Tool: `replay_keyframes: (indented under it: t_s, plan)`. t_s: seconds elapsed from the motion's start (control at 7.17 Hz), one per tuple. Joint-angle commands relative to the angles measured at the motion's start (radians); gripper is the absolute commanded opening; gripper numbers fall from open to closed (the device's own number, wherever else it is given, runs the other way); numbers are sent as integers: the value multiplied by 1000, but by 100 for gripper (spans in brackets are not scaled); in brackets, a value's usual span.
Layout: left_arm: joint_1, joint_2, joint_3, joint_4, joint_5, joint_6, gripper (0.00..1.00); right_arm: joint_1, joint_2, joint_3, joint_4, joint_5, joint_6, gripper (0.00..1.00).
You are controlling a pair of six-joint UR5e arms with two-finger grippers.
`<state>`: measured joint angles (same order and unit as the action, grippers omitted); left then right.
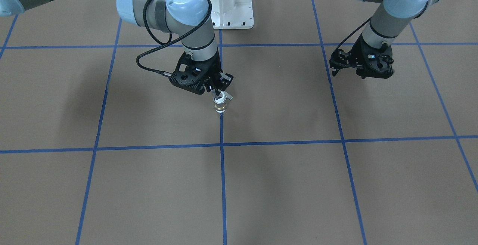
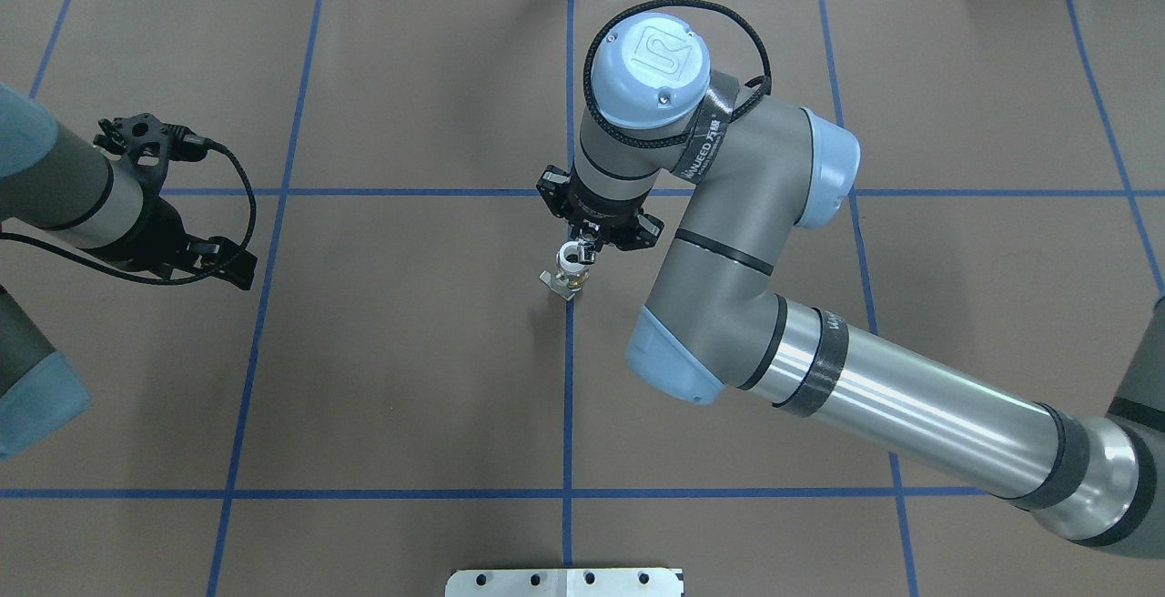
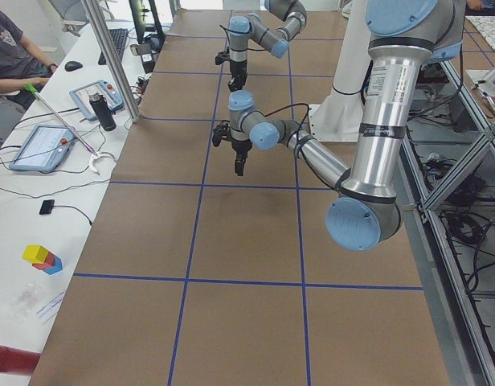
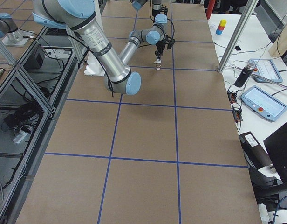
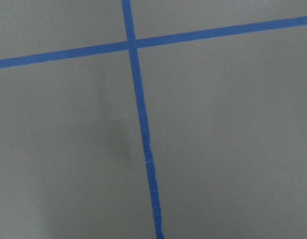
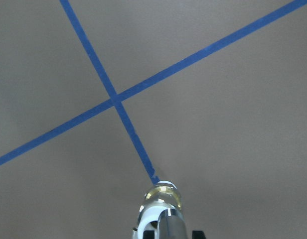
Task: Assemble PPR valve and pipe with both arms
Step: 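Lower the silver fitting onto the valve top and press it in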
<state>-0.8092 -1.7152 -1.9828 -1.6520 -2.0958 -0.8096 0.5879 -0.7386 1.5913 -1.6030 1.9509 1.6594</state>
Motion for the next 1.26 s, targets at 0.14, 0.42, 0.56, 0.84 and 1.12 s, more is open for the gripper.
replay_keyframes:
  t_s: [0.14, 0.42, 0.56, 0.84, 1.12]
  plan:
    - [1, -4, 2, 1, 0, -8, 100, -2, 7, 7, -5, 3, 3, 0]
    - [1, -4, 2, 1, 0, -9, 100, -6, 5, 1, -5, 3, 3, 0]
    - [1, -6, 2, 1, 0, -10, 100, -8, 5, -1, -5, 3, 3, 0]
    - [1, -7, 1, 1, -1, -10, 100, -13, 5, -1, -5, 3, 3, 0]
    - [-1, -8, 1, 1, 0, -10, 100, -16, 5, -1, -5, 2, 3, 0]
